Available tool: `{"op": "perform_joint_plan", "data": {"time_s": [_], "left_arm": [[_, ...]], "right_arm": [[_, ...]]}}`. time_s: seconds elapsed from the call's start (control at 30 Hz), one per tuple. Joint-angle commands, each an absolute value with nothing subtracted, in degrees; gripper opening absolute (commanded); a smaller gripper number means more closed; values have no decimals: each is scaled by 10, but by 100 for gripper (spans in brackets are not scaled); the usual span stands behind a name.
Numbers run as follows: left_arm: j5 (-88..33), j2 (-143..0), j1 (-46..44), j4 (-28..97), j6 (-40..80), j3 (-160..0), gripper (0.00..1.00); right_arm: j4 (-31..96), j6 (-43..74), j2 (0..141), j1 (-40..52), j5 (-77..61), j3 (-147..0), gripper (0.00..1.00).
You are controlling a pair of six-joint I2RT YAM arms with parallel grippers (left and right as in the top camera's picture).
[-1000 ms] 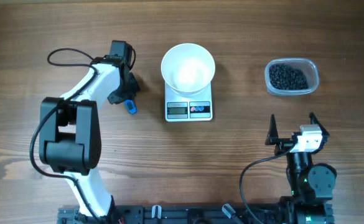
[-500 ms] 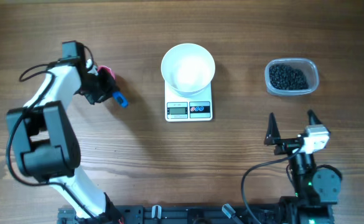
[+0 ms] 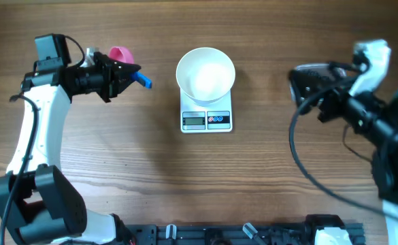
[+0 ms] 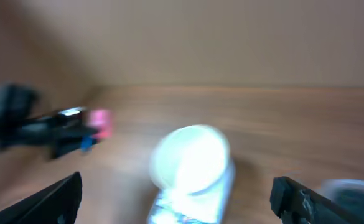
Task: Scoop item into bowl and weigh 150g on scale
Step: 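Bring the scoop toward the right gripper above the scale, then grasp the blue handle with the right gripper, release with left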
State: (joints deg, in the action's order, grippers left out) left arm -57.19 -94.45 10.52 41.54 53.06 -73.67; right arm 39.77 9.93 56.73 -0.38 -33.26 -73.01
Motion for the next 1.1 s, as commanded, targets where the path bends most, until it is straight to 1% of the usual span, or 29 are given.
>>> {"op": "perform_joint_plan", "data": {"time_s": [0.0, 0.07, 0.1, 0.13, 0.17, 0.2, 0.23, 0.27, 0.3, 0.33, 0.4, 0.5, 0.53, 0.67, 0.73, 0.8, 0.9, 1.03, 1.07], "left_arm": [[-638, -926, 67, 412, 625, -735, 17], [-645, -926, 51, 402, 635, -735, 17], [-645, -926, 43, 395, 639, -735, 17], [-645, -926, 32, 379, 654, -735, 17], [-645, -926, 25, 371, 663, -735, 18], [-645, -926, 18, 367, 673, -735, 18], [-645, -926, 12, 366, 687, -735, 18], [-645, -926, 7, 366, 694, -735, 18], [-645, -926, 1, 363, 695, -735, 18], [-644, -926, -5, 354, 695, -735, 18], [-642, -926, -14, 347, 695, -735, 18], [-606, -926, -17, 347, 695, -735, 17], [-604, -926, -18, 347, 696, -735, 17], [-605, -926, -18, 347, 712, -735, 16], [-606, -926, -24, 347, 714, -735, 16], [-612, -926, -32, 347, 715, -735, 16], [-621, -926, -44, 347, 725, -735, 17], [-639, -926, -48, 347, 725, -735, 17], [-645, -926, -48, 346, 725, -735, 17]], "right_arm": [[395, 138, 637, 41, -466, -735, 100], [374, 150, 672, 66, -466, -735, 100], [360, 205, 700, 77, -469, -735, 100], [340, 222, 729, 89, -504, -735, 93], [319, 220, 754, 102, -529, -735, 82], [308, 226, 774, 116, -529, -735, 63], [295, 227, 793, 133, -527, -735, 51], [281, 229, 809, 151, -524, -735, 48], [267, 239, 825, 171, -513, -735, 48], [251, 258, 842, 198, -486, -735, 52], [225, 275, 859, 242, -423, -735, 55], [192, 292, 860, 291, -327, -735, 62], [185, 302, 860, 305, -298, -735, 62], [177, 342, 861, 361, -201, -735, 63], [176, 365, 861, 389, -131, -735, 63], [171, 384, 861, 400, -98, -735, 63], [170, 405, 861, 402, -98, -735, 63], [172, 405, 861, 402, -90, -735, 62], [173, 405, 861, 402, -89, -735, 61]]}}
